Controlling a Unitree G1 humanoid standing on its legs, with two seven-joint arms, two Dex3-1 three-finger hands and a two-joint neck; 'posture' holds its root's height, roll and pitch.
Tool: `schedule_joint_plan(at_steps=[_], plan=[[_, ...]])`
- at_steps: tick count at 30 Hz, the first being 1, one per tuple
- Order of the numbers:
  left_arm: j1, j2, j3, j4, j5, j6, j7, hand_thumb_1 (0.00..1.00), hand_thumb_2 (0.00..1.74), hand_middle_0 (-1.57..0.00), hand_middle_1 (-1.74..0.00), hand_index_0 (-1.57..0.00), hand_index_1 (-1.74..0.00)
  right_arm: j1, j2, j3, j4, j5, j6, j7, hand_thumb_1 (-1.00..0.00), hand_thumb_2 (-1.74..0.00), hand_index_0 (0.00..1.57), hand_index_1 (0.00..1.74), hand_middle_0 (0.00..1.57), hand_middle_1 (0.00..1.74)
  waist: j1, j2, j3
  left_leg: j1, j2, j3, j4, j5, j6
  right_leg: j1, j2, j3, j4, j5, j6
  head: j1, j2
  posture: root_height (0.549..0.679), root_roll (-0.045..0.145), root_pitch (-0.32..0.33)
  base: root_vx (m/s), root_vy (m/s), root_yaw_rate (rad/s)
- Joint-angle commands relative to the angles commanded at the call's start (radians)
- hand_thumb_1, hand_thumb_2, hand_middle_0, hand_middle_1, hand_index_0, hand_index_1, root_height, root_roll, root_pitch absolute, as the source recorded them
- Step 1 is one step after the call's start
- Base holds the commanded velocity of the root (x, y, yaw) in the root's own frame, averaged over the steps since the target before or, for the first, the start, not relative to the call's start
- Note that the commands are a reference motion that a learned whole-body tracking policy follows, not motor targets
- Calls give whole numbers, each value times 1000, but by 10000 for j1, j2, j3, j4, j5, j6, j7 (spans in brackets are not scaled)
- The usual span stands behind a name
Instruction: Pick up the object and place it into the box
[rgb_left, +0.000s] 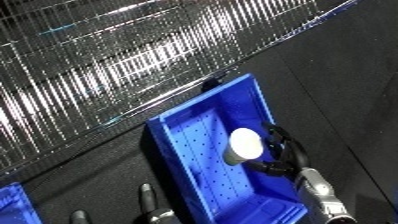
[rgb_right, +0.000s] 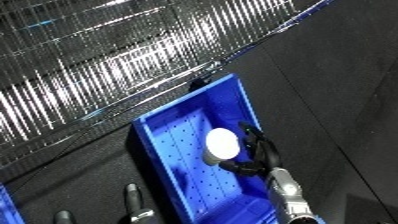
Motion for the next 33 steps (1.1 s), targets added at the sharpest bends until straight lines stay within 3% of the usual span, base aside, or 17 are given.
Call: schedule_joint_plan(at_steps=[7, 10, 18, 23, 28, 33], plan=[[-113, 53, 87, 65, 16, 97, -24, 0, 0, 0, 0, 0, 0, -37, 132, 74, -174, -318, 77, 64, 0, 0, 0, 0, 0, 0, 37, -91, 0, 3, -23, -76, 55, 5, 0, 50, 69, -13, 102, -62, -20, -670, -102, 645, 75, 65, 2, -13, 21], [-158, 89, 140, 91, 63, 127, -36, 0, 0, 0, 0, 0, 0, -39, 225, 136, -218, -294, 269, 440, 0, 0, 0, 0, 0, 0, 81, -146, 0, -15, -31, -127, 110, -9, 3, 67, 94, -25, 182, -112, -37, -1041, -154, 644, 74, 62, 0, -22, 45], [-365, 352, 366, 96, 338, 249, -113, 0, 0, 0, 0, 0, 0, 25, 687, 590, -449, -547, 810, 1596, 0, 0, 0, 0, 0, 0, 247, -354, -25, -53, -4, -218, 222, 13, -3, 151, 133, -102, 318, -219, -56, -3527, -243, 643, 72, 55, -3, -37, 82], [-575, 531, 479, 89, 605, 319, -230, 0, 0, 0, 0, 0, 0, 60, 987, 857, -622, -600, 1037, 2187, 0, 0, 0, 0, 0, 0, 407, -432, -93, -77, 38, -312, 97, 179, -41, 180, 93, -191, 278, -249, -22, -5696, -67, 644, 69, 59, -5, -46, 127], [-1001, 676, 404, 125, 880, 453, -282, 0, 0, 0, 0, 0, 0, -8, 1295, 1107, -783, -923, 1164, 1900, 0, 0, 0, 0, 0, 0, 561, -465, -167, -146, 151, -419, -148, 467, -74, 121, 9, -317, 364, -311, 57, -7413, 564, 643, 61, 67, -4, -42, 144], [-1283, 817, 178, 206, 1207, 324, -323, 0, 0, 0, 0, 0, 0, -55, 1422, 1351, -889, -1186, 1460, 1557, 0, 0, 0, 0, 0, 0, 708, -514, -191, -308, 202, -525, -115, 565, -65, 17, -78, -461, 456, -288, 151, -8527, 1228, 642, 54, 74, -3, -64, 293]])
